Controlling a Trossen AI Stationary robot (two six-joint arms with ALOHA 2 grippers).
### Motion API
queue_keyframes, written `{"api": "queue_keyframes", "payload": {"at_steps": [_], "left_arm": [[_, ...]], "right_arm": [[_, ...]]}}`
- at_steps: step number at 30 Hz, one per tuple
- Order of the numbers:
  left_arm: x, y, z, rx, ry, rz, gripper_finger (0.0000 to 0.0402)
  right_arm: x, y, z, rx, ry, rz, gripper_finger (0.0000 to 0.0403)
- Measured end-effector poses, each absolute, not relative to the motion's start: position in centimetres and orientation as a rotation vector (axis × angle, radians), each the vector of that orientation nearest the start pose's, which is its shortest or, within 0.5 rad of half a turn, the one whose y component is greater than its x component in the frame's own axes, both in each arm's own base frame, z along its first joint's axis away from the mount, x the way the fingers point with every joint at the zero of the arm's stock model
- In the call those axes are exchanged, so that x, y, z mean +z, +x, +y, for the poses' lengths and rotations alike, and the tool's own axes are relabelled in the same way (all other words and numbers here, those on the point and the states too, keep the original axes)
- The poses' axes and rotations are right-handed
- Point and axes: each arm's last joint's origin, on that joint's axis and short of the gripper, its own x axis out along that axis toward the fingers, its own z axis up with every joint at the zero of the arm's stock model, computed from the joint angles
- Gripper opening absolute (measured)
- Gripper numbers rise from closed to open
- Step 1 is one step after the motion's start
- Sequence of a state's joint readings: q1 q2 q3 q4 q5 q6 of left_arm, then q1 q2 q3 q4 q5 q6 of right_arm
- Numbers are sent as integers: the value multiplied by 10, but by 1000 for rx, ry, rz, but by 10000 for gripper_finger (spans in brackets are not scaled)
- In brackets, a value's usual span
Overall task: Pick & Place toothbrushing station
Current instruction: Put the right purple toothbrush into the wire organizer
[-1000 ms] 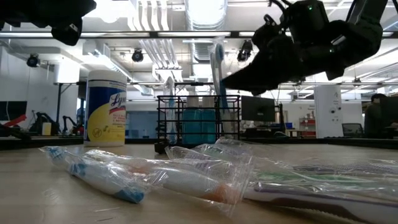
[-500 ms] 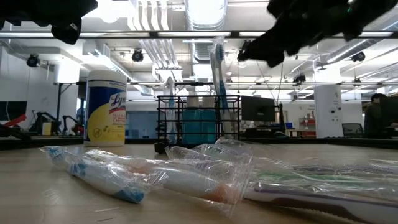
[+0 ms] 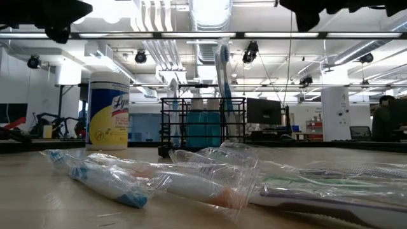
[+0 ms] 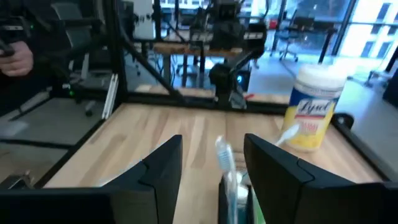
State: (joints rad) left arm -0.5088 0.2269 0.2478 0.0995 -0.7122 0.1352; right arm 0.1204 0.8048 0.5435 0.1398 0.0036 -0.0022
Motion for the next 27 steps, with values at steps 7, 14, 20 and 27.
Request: {"api": "queue_keyframes", "payload": {"at_steps": [7,14,20,27], "left_arm": [[216,92,-27,221,45,27,2],[199,90,-23,253,85,48,2],[193,82,-18,251,56,18,1],[193,82,-17,281,63,19,3]], "right_arm": [[264,174,29,145,102,275,164],[262,170,41,217,93,293,164],[270,163,40,204,26,229,164],[269,153,38,205,58,265,164]]}}
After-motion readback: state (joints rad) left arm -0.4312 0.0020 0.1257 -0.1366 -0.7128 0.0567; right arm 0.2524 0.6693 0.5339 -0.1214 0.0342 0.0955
